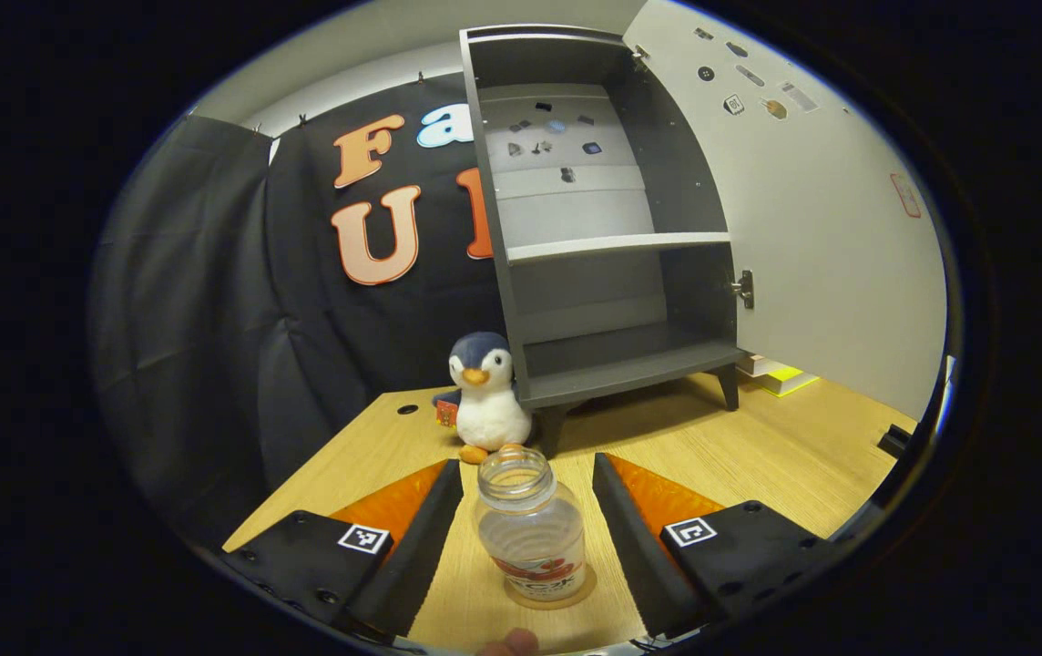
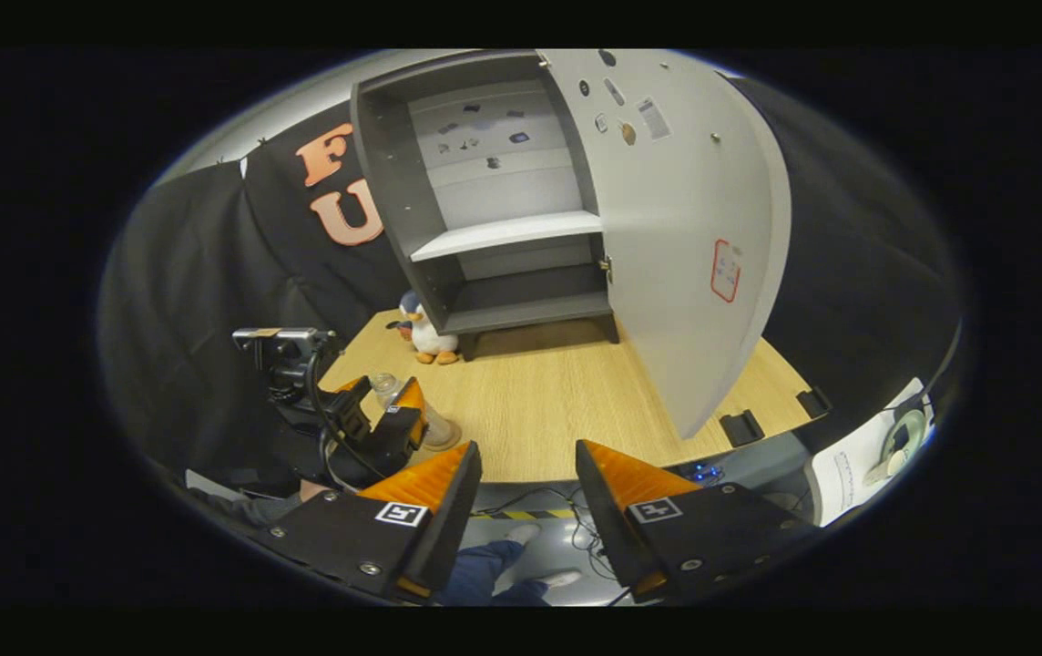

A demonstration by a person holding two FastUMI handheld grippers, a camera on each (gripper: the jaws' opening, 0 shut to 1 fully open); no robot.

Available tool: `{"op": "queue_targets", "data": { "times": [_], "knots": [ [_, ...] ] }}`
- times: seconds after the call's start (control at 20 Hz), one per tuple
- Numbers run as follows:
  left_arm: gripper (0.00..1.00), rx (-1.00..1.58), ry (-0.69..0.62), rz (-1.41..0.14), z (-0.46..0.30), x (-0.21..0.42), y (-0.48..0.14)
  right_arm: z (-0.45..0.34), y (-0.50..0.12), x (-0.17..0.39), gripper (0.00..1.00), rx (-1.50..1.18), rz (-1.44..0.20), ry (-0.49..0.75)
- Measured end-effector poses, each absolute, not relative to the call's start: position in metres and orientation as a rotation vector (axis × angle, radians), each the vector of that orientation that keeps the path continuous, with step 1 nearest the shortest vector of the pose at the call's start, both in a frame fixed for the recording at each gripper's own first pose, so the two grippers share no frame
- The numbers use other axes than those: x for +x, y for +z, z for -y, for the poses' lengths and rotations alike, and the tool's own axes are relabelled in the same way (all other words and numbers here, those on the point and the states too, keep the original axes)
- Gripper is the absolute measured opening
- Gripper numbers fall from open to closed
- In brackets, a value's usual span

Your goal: Open the cabinet door with the right hand, grasp the bottle in the cabinet with the left hand and place it on the coaster, then close the cabinet door with the right hand.

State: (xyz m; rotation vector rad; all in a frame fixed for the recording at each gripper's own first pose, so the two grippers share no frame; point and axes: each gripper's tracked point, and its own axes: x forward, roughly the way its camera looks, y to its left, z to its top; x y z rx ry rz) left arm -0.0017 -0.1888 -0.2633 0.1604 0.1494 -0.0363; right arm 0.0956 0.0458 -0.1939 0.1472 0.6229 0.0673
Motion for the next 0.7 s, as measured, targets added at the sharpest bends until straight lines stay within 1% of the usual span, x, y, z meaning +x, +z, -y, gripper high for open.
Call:
{"op": "queue_targets", "data": {
  "times": [0.05, 0.1, 0.15, 0.35, 0.4, 0.45, 0.5, 0.55, 0.6, 0.7],
  "knots": [
    [0.94, 0.158, -0.041, -0.139, 0.192, -0.002, -0.255, -0.044, -0.188, 0.095, 0.66, 0.16, -0.606, 0.068],
    [0.89, 0.16, -0.041, -0.136, 0.194, -0.004, -0.248, -0.041, -0.183, 0.093, 0.66, 0.168, -0.59, 0.066],
    [0.94, 0.157, -0.043, -0.127, 0.195, -0.007, -0.238, -0.039, -0.176, 0.092, 0.66, 0.172, -0.575, 0.067],
    [0.94, 0.142, -0.032, -0.079, 0.197, -0.015, -0.195, -0.022, -0.135, 0.093, 0.68, 0.161, -0.453, 0.063],
    [0.98, 0.135, -0.031, -0.081, 0.199, -0.017, -0.188, -0.016, -0.127, 0.091, 0.68, 0.159, -0.429, 0.06],
    [0.99, 0.126, -0.039, -0.079, 0.203, -0.018, -0.181, -0.009, -0.118, 0.09, 0.68, 0.158, -0.404, 0.057],
    [0.99, 0.122, -0.043, -0.074, 0.206, -0.019, -0.172, -0.003, -0.107, 0.089, 0.68, 0.158, -0.375, 0.054],
    [0.94, 0.124, -0.05, -0.071, 0.21, -0.021, -0.163, 0.004, -0.096, 0.09, 0.68, 0.155, -0.343, 0.051],
    [0.99, 0.129, -0.057, -0.062, 0.214, -0.024, -0.153, 0.012, -0.087, 0.09, 0.68, 0.15, -0.313, 0.049],
    [0.89, 0.136, -0.068, -0.035, 0.223, -0.028, -0.131, 0.032, -0.066, 0.092, 0.68, 0.127, -0.254, 0.031]
  ]
}}
